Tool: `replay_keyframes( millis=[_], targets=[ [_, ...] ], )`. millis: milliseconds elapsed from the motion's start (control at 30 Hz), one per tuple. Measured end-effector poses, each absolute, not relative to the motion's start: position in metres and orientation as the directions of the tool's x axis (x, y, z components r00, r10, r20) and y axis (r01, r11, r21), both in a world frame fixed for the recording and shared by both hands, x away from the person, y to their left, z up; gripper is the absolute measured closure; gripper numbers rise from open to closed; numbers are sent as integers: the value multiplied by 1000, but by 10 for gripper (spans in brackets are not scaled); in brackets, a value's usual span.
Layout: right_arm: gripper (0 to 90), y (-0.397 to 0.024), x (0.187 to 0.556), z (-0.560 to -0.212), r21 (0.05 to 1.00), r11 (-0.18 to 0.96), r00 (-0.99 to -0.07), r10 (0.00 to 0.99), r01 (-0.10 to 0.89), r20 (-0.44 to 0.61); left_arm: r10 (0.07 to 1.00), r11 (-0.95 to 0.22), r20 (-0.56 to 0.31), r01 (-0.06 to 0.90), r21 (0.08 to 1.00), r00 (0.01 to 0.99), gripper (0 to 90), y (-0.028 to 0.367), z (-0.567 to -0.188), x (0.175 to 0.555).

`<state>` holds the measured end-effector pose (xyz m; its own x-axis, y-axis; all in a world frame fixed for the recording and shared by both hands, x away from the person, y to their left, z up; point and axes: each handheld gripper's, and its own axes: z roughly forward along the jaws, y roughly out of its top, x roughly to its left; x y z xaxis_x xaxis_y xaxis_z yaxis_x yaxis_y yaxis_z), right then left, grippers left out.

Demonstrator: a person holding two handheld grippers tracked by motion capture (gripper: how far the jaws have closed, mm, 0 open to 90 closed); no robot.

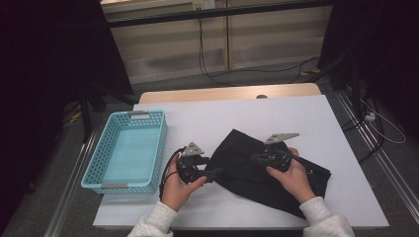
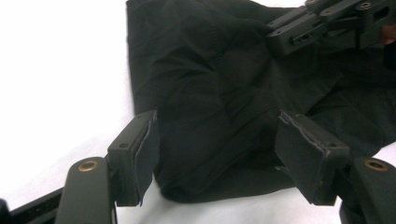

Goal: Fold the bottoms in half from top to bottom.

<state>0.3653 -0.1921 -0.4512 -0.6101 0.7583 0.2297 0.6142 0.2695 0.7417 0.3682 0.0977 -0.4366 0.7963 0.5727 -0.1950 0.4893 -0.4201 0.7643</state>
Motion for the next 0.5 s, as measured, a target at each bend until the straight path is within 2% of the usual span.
replay_keyframes(
  millis=[500],
  targets=[
    [842, -189, 365, -456, 734, 283, -609, 763, 618, 218, 494, -492, -174, 440, 751, 852, 314, 65, -453, 366]
  ],
)
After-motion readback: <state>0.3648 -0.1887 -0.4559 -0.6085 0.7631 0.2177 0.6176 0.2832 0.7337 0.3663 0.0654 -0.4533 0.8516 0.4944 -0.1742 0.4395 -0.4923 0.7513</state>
